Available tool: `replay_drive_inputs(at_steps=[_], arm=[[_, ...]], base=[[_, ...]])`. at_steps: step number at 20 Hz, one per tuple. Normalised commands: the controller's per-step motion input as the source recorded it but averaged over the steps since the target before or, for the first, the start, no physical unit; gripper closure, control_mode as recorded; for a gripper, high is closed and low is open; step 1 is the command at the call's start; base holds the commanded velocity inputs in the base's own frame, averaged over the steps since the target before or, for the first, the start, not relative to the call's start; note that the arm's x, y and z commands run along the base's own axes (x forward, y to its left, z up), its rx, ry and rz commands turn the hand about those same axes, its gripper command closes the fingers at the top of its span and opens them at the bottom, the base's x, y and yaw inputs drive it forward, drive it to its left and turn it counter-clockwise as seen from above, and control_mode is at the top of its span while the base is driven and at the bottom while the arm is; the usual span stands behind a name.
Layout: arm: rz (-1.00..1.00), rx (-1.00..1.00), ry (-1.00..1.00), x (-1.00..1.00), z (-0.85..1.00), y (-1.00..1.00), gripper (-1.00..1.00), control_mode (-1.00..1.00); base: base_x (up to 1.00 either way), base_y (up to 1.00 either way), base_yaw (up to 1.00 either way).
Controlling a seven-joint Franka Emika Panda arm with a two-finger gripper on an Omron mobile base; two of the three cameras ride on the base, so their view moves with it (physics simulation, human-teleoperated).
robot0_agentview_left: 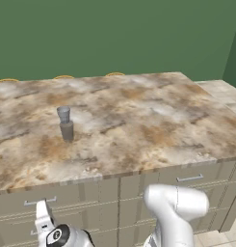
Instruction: Take the tongs from the drawer on the left and place them on the dining counter next to the tray containing the kebab skewer.
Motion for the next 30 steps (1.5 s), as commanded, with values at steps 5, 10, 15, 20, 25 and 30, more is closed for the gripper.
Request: replay_drive_inputs(at_steps=[5, 10, 15, 20, 25, 30], arm=[[0.0, -0.05, 0.0, 0.31, -0.37, 0.11, -1.0, -1.0], [0.0, -0.03, 0.0, 0.32, -0.32, 0.18, -1.0, -1.0], [0.0, -0.04, 0.0, 0.3, -0.37, 0.26, -1.0, -1.0], [0.0, -0.04, 0.0, 0.26, -0.44, 0.29, -1.0, -1.0], [0.0, -0.08, 0.0, 0.26, -0.51, 0.23, -1.0, -1.0], [0.0, -0.02, 0.0, 0.27, -0.51, 0.09, -1.0, -1.0]], base=[[0.0, 0.0, 0.0], [0.0, 0.0, 0.0], [0.0, 0.0, 0.0], [0.0, 0.0, 0.0], [0.0, 0.0, 0.0], [0.0, 0.0, 0.0]])
